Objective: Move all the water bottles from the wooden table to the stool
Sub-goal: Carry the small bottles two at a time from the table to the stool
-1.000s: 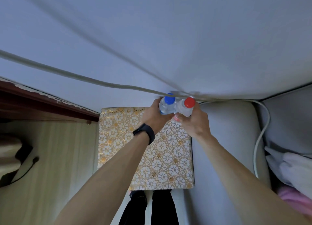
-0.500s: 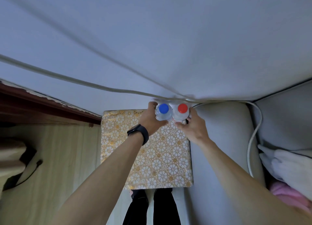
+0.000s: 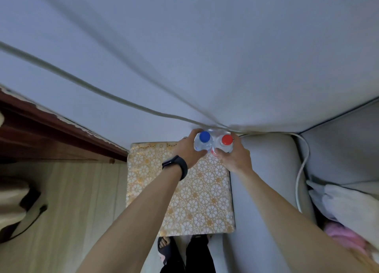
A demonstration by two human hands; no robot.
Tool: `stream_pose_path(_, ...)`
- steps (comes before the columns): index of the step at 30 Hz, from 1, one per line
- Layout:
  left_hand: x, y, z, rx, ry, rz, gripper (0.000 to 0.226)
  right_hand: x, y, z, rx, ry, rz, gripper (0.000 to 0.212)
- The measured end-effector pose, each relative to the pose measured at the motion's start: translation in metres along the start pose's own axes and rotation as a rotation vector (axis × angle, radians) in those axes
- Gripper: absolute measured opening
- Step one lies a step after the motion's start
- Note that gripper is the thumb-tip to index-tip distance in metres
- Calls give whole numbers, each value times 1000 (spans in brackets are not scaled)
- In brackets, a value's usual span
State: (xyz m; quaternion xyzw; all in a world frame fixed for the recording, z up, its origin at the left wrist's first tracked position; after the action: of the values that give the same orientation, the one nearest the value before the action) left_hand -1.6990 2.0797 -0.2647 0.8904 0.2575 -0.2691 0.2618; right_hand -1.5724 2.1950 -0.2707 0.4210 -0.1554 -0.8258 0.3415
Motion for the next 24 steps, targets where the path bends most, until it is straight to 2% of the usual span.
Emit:
stream_pose_path(5,23,-10,9,39,53,-86,43,6,-6,-4,-49,27,-53,55)
stream_pose_path(12,29,-20,11,47,100,-132,47,4,-11,-10,-89,-15,-117,54)
stream_pose_path(17,31,-24,7,69,42,-102,45,1,-17,-12,-41,-11,-107,62)
stream_pose_path(24,25,-14,12,41,107,-132,54,-4,-13,-15,-47,45,-15,75)
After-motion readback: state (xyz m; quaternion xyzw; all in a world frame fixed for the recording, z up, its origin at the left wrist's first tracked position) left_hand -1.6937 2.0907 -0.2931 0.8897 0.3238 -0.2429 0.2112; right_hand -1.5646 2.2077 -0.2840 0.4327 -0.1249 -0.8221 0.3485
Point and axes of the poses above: each hand's wrist, its own y-axis away from the middle knuckle, its own x-axis out of the palm, z = x × y, the point moved 2 cm from there along -y, towards the middle knuckle, and after that the axes turned 6 degrees about x, right-handed, at the moved point
